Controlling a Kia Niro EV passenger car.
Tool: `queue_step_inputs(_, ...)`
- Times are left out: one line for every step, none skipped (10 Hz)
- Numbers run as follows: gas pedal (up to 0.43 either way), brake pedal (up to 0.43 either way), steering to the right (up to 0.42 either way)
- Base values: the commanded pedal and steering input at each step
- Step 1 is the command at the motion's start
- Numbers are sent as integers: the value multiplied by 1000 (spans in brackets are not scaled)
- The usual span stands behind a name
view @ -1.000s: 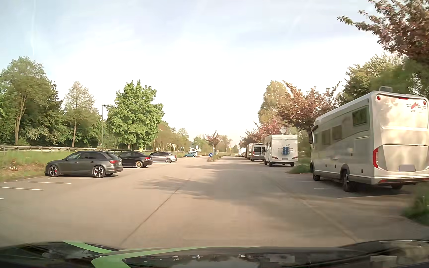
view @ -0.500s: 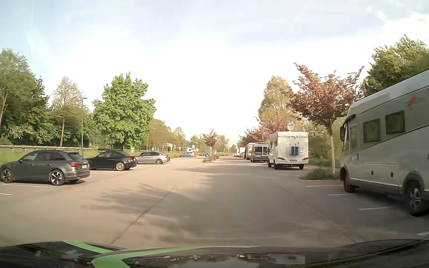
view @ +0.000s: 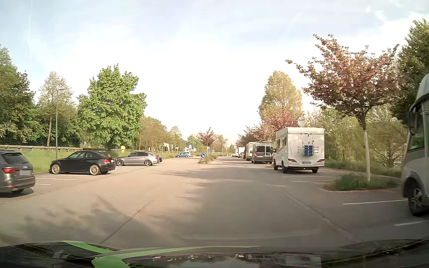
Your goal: Follow the waypoints while adhering to traffic rules and regulations
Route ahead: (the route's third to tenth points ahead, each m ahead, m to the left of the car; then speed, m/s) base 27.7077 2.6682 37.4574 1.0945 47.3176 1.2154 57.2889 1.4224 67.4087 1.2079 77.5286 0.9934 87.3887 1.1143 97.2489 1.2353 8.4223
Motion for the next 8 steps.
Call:
queue_step_inputs(67,0,5)
queue_step_inputs(67,0,5)
queue_step_inputs(67,0,4)
queue_step_inputs(67,0,3)
queue_step_inputs(67,0,2)
queue_step_inputs(67,0,1)
queue_step_inputs(67,0,1)
queue_step_inputs(67,0,0)
